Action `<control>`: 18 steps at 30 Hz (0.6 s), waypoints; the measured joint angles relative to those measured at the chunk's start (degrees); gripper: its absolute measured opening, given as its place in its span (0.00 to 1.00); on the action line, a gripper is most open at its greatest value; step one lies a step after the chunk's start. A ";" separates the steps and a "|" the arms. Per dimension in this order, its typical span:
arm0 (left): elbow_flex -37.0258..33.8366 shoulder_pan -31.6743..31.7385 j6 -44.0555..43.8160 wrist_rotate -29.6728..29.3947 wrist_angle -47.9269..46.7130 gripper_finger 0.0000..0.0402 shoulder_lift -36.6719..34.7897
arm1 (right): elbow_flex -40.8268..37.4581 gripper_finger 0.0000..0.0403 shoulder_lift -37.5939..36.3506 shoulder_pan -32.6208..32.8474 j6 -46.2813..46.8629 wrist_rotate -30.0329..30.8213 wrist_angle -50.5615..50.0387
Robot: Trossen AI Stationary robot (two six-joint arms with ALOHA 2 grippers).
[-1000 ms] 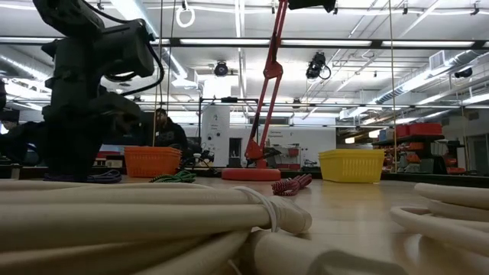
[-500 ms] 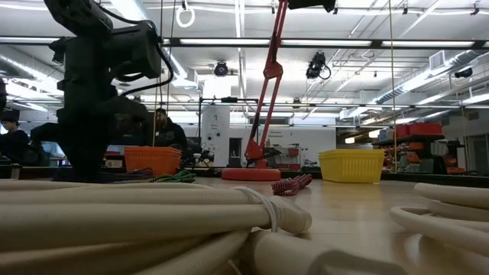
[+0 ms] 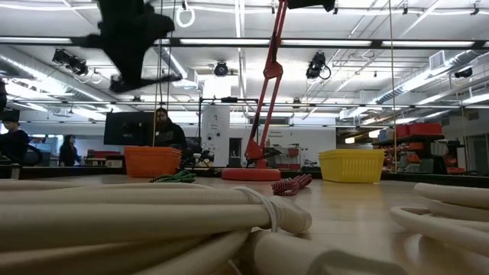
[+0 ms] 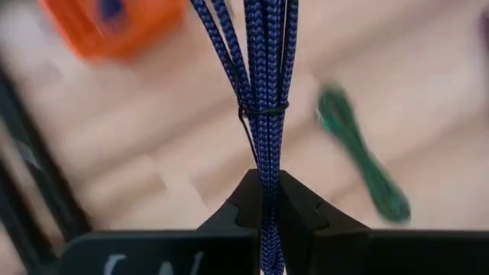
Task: Pick & Place USB Port
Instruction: Put the blue and black charger cable into the orange bin
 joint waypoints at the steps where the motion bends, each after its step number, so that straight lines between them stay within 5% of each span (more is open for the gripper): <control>1: 1.58 1.00 0.51 -2.09 -1.81 0.05 -0.13 | 0.00 0.24 0.00 0.00 -0.04 -0.02 0.04; 7: 2.09 10.25 7.96 -10.04 -2.52 0.05 -3.29 | 0.00 0.24 0.00 0.01 -0.04 -0.36 1.46; 18: -13.71 30.10 30.86 4.34 25.65 0.05 -10.16 | 0.00 0.24 0.00 1.75 1.95 -0.57 1.55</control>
